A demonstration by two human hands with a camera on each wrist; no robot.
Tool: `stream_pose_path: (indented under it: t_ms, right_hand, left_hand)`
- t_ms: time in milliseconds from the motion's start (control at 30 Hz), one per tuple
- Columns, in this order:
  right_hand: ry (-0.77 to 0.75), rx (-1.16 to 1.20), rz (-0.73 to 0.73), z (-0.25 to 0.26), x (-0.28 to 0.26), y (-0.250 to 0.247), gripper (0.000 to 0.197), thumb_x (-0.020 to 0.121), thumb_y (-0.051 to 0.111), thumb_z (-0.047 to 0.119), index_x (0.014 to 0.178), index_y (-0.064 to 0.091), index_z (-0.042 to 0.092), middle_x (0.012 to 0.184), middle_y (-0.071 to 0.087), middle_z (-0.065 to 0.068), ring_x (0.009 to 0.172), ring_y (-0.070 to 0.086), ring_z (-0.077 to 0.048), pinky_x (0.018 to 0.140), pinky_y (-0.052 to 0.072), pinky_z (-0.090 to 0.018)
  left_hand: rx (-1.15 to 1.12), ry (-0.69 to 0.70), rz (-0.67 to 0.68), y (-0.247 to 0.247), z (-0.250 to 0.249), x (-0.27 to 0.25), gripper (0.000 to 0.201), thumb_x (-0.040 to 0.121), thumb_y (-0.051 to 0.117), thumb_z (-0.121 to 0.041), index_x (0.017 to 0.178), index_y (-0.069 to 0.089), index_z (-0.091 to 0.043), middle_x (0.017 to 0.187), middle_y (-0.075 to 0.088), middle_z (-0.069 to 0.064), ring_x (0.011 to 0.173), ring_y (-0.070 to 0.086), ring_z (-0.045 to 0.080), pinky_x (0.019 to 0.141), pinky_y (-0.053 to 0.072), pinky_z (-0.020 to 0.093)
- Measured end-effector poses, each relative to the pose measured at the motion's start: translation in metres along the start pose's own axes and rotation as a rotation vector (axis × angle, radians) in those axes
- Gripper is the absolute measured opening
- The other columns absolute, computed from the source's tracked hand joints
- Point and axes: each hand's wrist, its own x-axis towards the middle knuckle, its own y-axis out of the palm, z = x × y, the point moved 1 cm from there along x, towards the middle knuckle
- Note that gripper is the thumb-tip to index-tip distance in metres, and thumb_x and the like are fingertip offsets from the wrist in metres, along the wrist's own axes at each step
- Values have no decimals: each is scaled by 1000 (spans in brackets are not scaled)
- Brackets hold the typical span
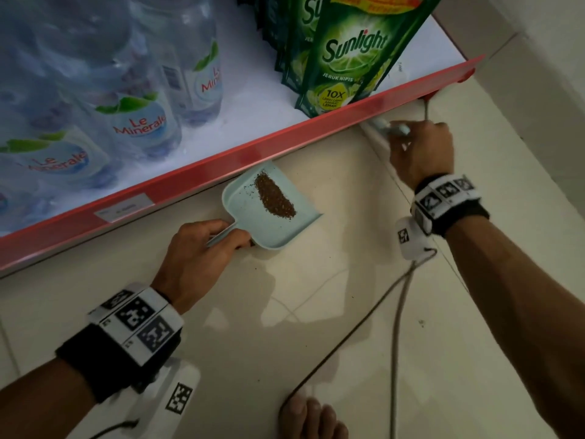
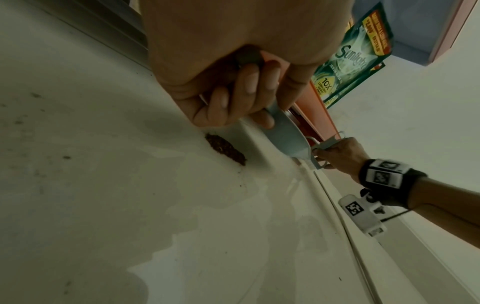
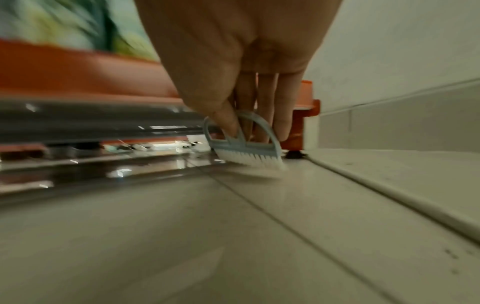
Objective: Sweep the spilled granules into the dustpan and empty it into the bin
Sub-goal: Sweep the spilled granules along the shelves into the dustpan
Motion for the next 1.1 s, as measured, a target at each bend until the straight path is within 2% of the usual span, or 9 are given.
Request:
stream_pose_path:
  t_ms: [133, 300, 467, 633, 733, 800, 933, 1033, 1100]
  right_hand:
    - [172, -104, 76, -6, 24, 9, 27, 94, 47, 20, 105, 71, 15, 96, 67, -29, 88, 59, -48, 70, 47, -44]
    - [-138, -11, 179, 59, -27, 14, 33, 87, 54, 14, 115, 72, 20, 102, 73, -17, 87, 65, -43, 73, 53, -42]
    - [-426, 160, 283, 103, -96, 5, 31, 86, 57, 11, 110, 72, 22, 99, 75, -3, 80, 68, -32, 68, 55, -38]
    - [-143, 180, -27, 58, -68, -10, 26, 90, 58, 20, 108, 75, 20, 90, 76, -14, 76, 70, -38, 67, 57, -39]
    - [125, -13, 20, 27, -46, -8, 27, 91, 53, 20, 110, 73, 21, 86, 71, -20, 78, 65, -44, 67, 53, -42]
    - [167, -50, 97, 32, -50, -2, 27, 91, 52, 17, 108, 73, 17, 88, 70, -23, 79, 64, -44, 68, 52, -43]
    - [-41, 48, 135, 89, -100, 10, 27, 87, 56, 13, 107, 74, 16, 91, 73, -16, 77, 65, -41, 64, 50, -38]
    - [-232, 167, 188, 136, -148, 14, 25, 84, 58, 11, 102, 74, 16, 87, 74, -10, 70, 66, -37, 62, 53, -37]
    - [-242, 231, 155, 146, -159, 10, 24, 85, 59, 14, 104, 74, 18, 87, 75, -8, 70, 67, -35, 62, 55, -37]
  left_hand:
    - [-39, 11, 1, -6, 4, -5, 23, 80, 65, -42, 73, 76, -23, 39, 46, -16, 39, 40, -2, 52, 29, 24]
    - [-47, 10, -28, -15, 11, -19, 49, 67, 59, -59, 74, 72, -13, 42, 37, -12, 42, 34, 3, 53, 29, 26]
    - [-57, -14, -40, -27, 22, -39, 40, 66, 59, -59, 71, 74, -22, 42, 39, -12, 43, 35, 4, 54, 30, 26]
    - [-59, -19, -54, -41, 29, -56, 39, 65, 58, -59, 72, 75, -24, 42, 41, -11, 44, 36, 5, 55, 30, 28]
    - [-72, -19, -76, -49, 36, -64, 38, 66, 58, -59, 72, 74, -25, 43, 43, -12, 44, 37, 3, 55, 31, 28]
    - [-82, -18, -84, -53, 42, -70, 34, 70, 59, -57, 73, 74, -26, 43, 43, -12, 43, 38, 3, 55, 31, 27]
    - [-81, -21, -106, -58, 56, -81, 17, 87, 65, -36, 75, 75, -27, 44, 48, -14, 43, 41, -1, 55, 31, 26]
    - [-97, -50, -113, -64, 64, -86, 17, 87, 66, -35, 76, 75, -26, 45, 42, -12, 43, 37, 2, 54, 30, 26]
    - [-135, -68, -120, -69, 65, -91, 20, 81, 66, -40, 73, 74, -24, 45, 39, -11, 43, 35, 4, 54, 29, 26]
